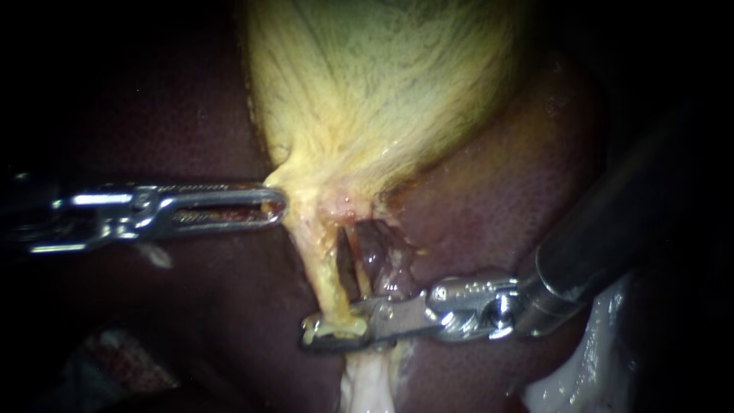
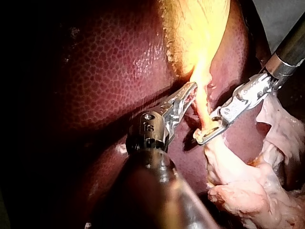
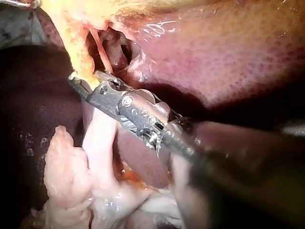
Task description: Going back first clip left tube
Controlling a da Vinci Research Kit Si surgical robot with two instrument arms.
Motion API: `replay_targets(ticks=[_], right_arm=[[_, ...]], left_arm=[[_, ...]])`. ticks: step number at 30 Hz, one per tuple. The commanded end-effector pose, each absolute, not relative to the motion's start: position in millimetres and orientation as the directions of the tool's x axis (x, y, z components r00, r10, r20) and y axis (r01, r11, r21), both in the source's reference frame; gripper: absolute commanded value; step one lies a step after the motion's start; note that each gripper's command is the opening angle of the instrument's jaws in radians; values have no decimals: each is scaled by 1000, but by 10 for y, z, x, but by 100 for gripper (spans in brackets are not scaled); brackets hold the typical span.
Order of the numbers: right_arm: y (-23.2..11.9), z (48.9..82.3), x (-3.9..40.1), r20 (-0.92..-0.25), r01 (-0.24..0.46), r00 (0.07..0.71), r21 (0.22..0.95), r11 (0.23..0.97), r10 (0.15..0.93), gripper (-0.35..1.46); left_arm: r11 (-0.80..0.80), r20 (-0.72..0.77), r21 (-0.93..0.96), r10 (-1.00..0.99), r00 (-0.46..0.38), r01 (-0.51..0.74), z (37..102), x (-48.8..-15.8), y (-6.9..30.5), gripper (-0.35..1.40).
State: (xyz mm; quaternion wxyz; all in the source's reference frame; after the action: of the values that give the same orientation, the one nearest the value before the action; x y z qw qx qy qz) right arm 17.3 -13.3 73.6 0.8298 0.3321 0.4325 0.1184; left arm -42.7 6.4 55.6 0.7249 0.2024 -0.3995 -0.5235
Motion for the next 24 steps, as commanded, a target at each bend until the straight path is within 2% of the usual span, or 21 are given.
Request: replay_targets(ticks=[1,12,13,14,15,16,19,22,24], right_arm=[[-133,736,173,-639,91,598,653,751,484,-35],[-133,735,174,-642,90,593,653,752,487,-34],[-133,735,175,-649,88,580,652,753,493,-5],[-133,735,176,-663,88,565,640,763,491,16],[-133,735,179,-711,109,542,588,801,448,37],[-133,735,181,-738,121,529,554,823,419,46],[-132,736,186,-789,152,503,482,863,352,59],[-130,733,184,-817,133,494,409,903,298,60],[-128,730,181,-827,142,491,387,911,275,60]], left_arm=[[370,367,712,-921,133,597,556,-427,64,-35],[370,367,712,-921,133,597,556,-427,64,-35],[370,367,712,-921,133,597,556,-427,64,-35],[370,367,712,-921,133,597,556,-427,64,-35],[370,367,712,-921,133,597,556,-427,64,-35],[370,367,712,-921,133,597,557,-426,64,-35],[370,367,712,-921,133,597,556,-426,64,-35],[370,367,712,-921,133,597,556,-426,64,-35],[370,367,712,-920,133,597,556,-425,64,-35]])
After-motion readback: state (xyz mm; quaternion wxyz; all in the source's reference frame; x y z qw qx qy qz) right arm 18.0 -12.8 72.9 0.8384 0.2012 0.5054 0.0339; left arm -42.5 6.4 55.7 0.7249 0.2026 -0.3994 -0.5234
